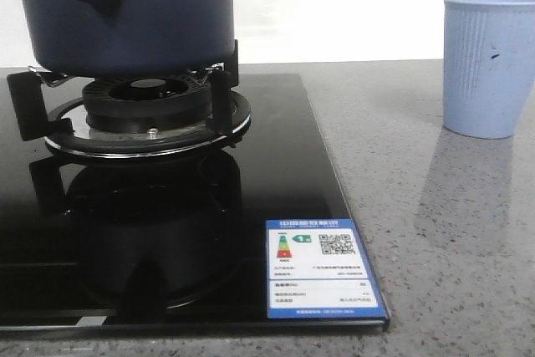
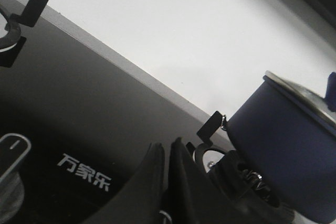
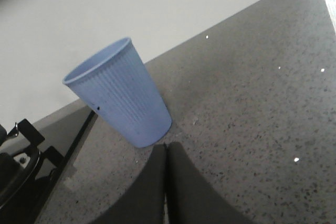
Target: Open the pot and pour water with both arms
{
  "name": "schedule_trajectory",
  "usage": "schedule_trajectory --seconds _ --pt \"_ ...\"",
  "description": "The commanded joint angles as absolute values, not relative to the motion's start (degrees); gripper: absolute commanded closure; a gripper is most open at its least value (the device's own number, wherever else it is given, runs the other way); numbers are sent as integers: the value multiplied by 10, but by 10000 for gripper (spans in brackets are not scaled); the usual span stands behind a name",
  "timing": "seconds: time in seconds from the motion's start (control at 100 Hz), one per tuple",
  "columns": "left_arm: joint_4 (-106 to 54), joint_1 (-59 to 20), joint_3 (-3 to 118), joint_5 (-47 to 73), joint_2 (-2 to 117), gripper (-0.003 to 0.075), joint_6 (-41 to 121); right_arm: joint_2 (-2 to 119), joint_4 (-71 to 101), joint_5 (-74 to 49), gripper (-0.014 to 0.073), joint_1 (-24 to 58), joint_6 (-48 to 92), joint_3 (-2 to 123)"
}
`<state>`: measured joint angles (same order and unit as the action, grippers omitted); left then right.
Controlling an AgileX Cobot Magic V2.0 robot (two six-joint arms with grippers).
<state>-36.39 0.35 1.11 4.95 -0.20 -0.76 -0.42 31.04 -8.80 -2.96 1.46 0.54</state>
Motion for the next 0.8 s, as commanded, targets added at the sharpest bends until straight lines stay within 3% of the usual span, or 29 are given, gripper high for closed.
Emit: schedule_trajectory --seconds 0.0,0.4,0.79 --pt "-370 5 58 17 -14 736 -8 1 312 -78 643 -31 45 53" --pt "-310 0 326 246 164 736 169 199 308 -258 644 -17 185 271" --pt "-315 -136 411 251 256 735 228 246 308 -296 633 46 235 341"
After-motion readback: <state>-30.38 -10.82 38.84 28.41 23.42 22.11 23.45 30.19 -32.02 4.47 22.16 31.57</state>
